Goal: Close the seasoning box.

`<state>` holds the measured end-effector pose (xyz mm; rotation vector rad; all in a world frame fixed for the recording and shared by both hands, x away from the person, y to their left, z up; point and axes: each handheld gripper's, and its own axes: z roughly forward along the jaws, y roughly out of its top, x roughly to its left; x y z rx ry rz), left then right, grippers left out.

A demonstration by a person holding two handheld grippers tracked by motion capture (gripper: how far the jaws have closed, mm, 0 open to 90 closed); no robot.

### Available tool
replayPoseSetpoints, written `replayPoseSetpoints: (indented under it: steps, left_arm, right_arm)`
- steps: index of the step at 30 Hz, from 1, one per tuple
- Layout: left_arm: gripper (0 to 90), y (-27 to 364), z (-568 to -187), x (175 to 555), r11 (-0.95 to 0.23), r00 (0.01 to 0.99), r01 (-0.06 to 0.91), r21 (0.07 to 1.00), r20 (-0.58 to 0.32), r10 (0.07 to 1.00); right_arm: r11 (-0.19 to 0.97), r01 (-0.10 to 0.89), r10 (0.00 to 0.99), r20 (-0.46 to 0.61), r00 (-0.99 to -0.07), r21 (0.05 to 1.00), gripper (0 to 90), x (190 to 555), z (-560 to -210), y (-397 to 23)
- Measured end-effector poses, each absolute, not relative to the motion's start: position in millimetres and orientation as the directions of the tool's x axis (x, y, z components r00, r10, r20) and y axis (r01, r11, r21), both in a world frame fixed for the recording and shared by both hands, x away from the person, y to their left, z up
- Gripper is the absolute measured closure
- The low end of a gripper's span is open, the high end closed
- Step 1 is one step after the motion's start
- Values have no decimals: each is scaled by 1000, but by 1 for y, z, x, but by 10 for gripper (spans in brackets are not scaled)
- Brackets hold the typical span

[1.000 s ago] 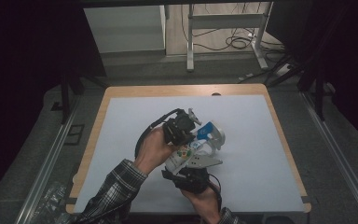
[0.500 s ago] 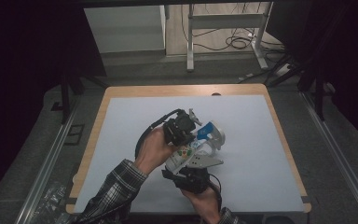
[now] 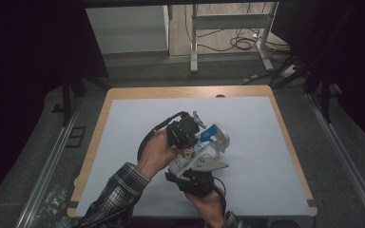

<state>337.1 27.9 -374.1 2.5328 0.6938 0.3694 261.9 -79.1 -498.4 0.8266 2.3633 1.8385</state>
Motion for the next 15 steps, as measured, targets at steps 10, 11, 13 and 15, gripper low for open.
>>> replayPoseSetpoints:
  steps: [10,11,13,15]
  left_arm:
    - [900,26,-374,336,-762,837,399,510,137,530]
    - [900,26,-374,335,-763,837,399,509,138,530]
    - [900,26,-374,335,-764,837,399,507,139,529]
    - [900,26,-373,335,-766,837,399,504,140,528]
  right_arm:
    - [146,379,423,289,-859,914,730,261,-497,-80]
    - [146,378,423,288,-859,914,730,261,-497,-80]
    - [143,375,421,286,-861,916,729,261,-496,-80]
    - [141,375,419,288,-861,916,729,260,-496,-80]
